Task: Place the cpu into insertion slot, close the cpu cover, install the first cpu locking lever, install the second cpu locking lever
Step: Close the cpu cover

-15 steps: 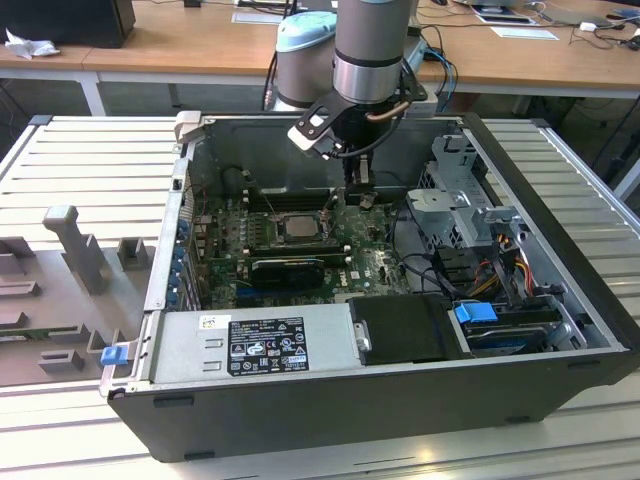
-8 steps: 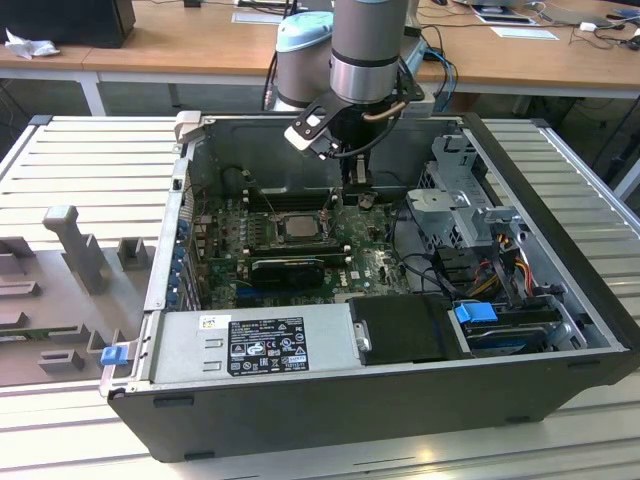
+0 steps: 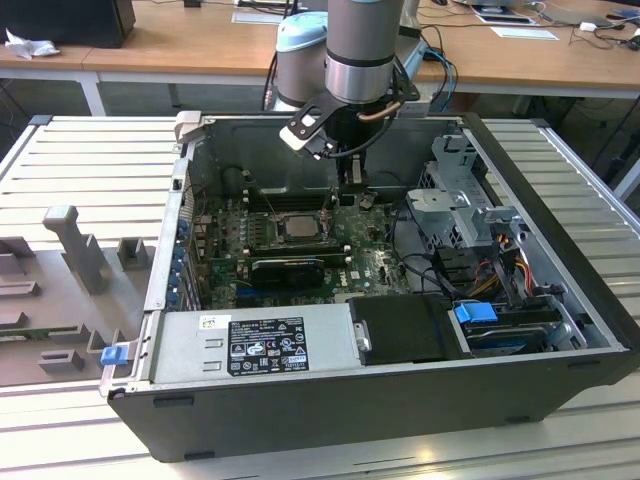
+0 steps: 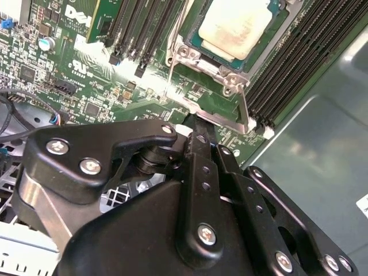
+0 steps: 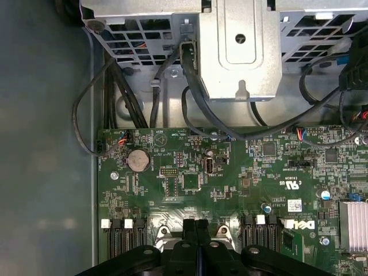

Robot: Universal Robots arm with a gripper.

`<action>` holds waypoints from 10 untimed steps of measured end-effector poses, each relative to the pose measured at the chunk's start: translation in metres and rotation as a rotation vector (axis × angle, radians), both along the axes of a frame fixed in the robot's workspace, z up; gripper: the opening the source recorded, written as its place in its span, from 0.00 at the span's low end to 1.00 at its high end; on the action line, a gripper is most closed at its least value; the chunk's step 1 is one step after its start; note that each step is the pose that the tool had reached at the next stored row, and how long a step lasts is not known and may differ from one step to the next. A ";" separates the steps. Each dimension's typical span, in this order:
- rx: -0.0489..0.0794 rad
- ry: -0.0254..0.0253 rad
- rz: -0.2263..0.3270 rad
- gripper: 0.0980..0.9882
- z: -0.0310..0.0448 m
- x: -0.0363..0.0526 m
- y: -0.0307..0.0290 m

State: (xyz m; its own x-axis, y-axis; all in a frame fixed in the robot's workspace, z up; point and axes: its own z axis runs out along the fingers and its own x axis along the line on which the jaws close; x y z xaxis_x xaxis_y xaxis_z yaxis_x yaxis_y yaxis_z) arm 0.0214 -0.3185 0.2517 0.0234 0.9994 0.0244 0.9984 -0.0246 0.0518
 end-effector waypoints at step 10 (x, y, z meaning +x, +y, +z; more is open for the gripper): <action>0.000 0.0000 0.000 0.01 0.0000 -0.0069 0.0000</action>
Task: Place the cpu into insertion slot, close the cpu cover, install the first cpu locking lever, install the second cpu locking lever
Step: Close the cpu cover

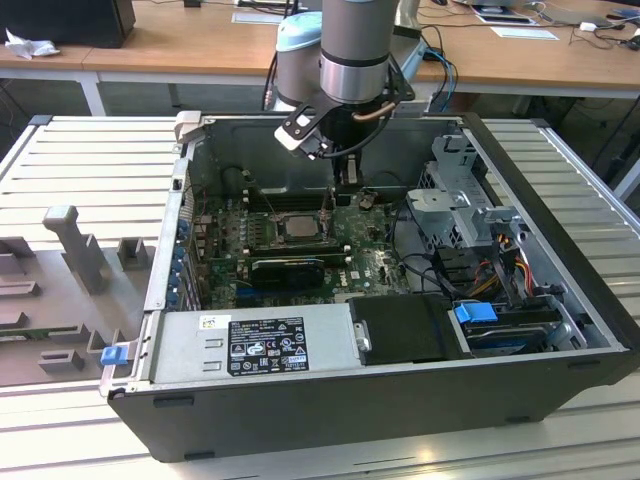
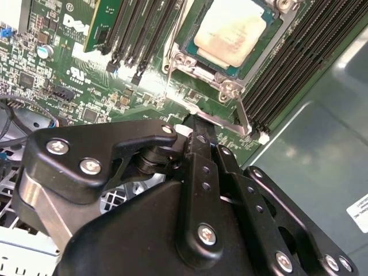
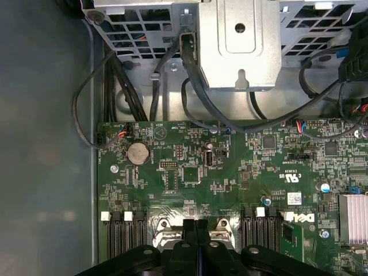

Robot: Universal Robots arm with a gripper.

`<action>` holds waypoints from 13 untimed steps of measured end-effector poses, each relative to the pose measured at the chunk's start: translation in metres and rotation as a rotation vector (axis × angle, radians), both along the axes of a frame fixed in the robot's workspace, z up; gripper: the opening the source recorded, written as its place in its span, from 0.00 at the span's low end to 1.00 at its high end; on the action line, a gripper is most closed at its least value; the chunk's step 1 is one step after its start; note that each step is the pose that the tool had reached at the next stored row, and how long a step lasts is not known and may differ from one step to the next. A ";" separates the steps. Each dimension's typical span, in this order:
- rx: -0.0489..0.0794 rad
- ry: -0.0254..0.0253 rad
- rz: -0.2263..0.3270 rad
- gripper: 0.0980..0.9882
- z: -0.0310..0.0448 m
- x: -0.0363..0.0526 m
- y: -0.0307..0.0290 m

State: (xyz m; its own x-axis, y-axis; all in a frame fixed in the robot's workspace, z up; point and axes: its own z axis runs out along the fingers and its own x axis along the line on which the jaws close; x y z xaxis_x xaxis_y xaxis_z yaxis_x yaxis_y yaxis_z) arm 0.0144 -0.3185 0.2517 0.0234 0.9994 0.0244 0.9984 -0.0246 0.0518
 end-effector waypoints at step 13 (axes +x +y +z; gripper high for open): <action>0.001 0.0018 0.004 0.01 -0.0163 -0.0251 0.0000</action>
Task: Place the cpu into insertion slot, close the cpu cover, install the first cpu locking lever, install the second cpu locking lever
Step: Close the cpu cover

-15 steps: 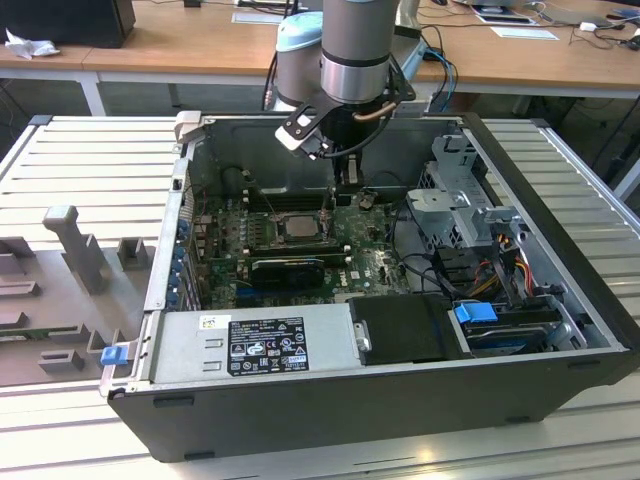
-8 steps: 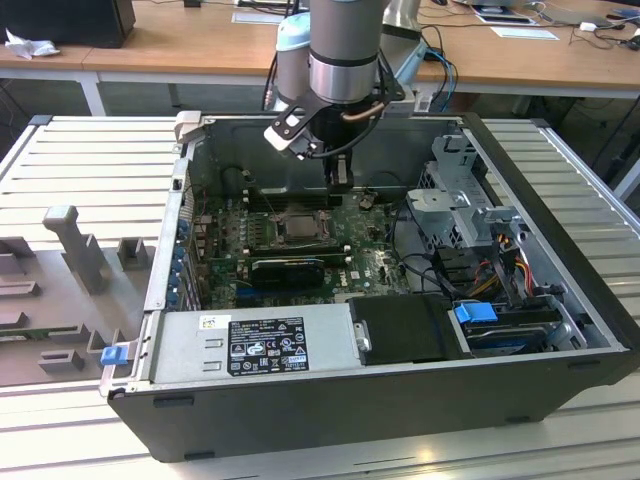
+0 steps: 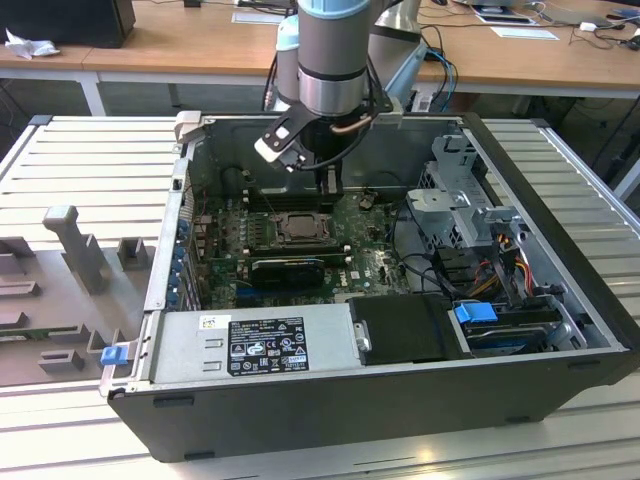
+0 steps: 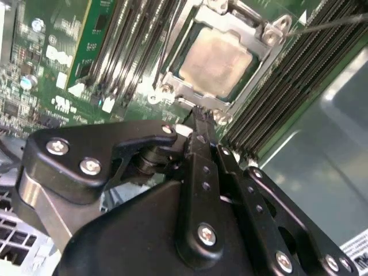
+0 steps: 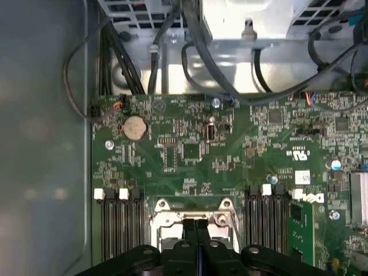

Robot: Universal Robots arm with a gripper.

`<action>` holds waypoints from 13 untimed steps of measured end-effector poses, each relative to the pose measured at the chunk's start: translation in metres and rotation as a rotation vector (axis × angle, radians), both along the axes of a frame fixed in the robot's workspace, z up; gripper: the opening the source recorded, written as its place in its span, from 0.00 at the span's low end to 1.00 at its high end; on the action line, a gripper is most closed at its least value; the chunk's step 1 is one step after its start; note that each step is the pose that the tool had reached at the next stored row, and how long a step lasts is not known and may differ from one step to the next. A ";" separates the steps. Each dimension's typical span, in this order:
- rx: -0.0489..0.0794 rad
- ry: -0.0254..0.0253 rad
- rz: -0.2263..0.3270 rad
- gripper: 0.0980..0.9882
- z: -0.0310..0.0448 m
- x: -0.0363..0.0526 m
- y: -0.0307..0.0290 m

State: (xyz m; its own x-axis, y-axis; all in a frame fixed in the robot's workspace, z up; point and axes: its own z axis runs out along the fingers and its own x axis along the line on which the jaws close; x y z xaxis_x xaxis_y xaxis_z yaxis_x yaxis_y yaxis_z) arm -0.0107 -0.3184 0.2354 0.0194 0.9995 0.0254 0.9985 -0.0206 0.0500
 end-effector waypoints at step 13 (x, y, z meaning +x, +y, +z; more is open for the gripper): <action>0.000 0.0033 0.023 0.01 -0.0077 -0.0242 0.0034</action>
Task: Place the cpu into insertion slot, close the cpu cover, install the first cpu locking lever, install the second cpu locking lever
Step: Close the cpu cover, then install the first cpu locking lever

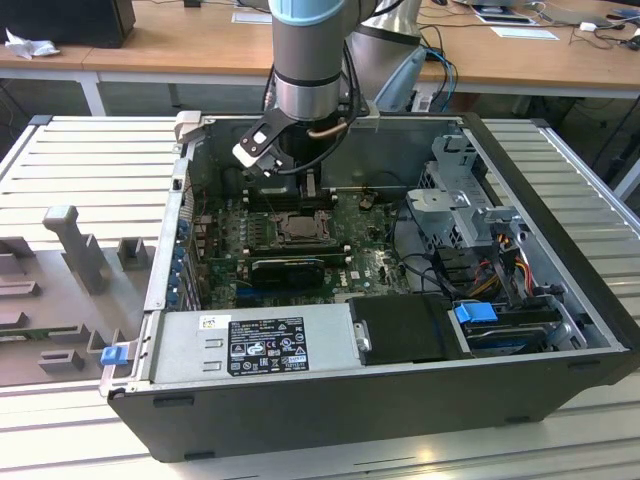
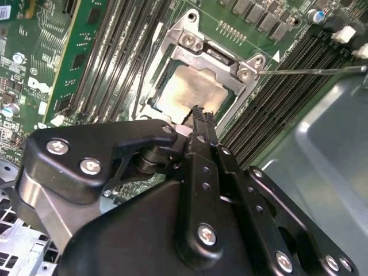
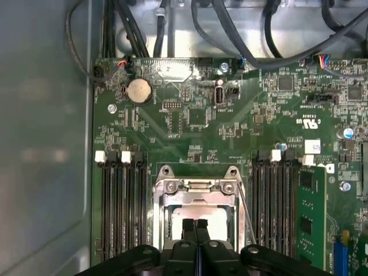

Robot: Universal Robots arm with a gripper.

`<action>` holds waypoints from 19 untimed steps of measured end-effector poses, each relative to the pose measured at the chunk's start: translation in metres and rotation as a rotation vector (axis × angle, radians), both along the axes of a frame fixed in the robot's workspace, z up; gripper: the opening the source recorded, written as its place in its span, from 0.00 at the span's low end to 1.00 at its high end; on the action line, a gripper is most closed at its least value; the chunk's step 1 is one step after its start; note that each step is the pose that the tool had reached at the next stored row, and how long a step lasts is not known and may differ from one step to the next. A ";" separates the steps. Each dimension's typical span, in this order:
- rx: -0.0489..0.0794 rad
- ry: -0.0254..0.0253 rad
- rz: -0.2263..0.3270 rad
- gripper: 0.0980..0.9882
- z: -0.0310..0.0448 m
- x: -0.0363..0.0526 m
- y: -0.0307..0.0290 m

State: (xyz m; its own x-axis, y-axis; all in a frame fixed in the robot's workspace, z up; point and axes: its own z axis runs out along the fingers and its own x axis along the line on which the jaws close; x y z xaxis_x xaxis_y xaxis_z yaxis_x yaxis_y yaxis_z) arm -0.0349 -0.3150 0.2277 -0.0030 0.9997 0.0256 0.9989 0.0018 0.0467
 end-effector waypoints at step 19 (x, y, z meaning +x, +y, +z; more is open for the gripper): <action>0.000 -0.0001 0.000 0.01 0.0107 -0.0044 0.0000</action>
